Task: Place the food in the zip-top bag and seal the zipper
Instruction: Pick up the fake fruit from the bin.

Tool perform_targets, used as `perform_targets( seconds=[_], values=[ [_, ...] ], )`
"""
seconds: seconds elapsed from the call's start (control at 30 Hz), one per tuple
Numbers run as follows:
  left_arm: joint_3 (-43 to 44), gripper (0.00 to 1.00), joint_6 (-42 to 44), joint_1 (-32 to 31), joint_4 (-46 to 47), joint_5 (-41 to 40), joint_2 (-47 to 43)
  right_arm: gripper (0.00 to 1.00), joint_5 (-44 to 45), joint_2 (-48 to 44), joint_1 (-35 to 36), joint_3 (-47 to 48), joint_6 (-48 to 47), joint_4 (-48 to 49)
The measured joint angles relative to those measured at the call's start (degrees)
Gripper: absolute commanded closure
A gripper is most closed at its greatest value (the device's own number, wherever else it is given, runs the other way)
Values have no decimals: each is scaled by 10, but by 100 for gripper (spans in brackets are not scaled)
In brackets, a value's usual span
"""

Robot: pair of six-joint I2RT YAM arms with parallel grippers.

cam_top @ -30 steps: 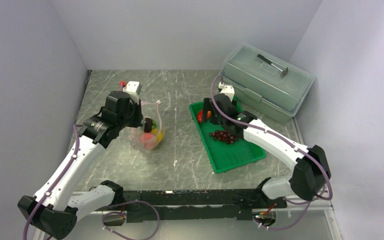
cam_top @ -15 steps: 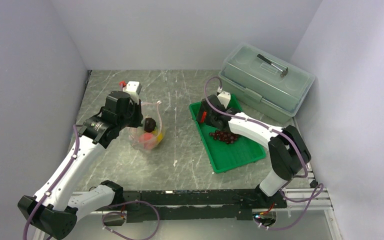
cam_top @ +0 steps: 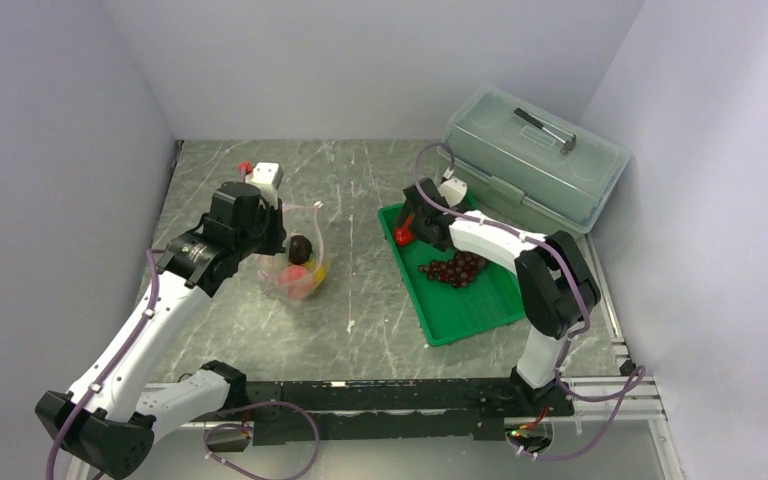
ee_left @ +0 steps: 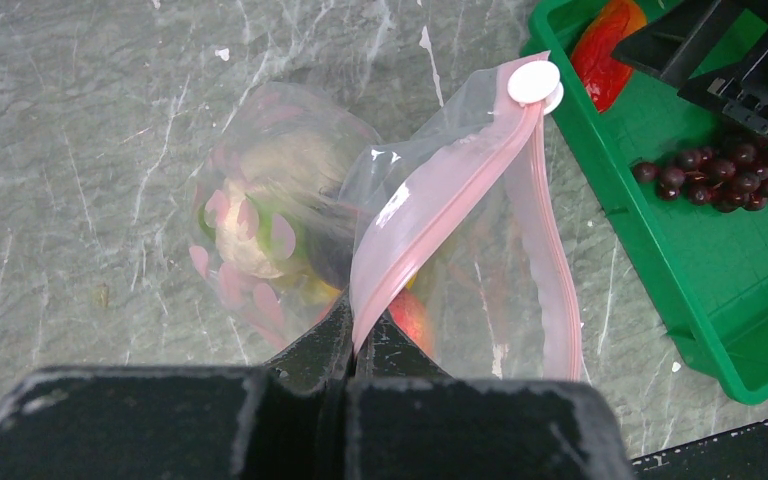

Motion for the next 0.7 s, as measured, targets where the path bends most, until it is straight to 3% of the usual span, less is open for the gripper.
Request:
perform_targets(
  seconds=[0.7],
  values=[
    [0,100,0,0,0,0,0,32,-26,70,-14,39,61,4]
  ],
)
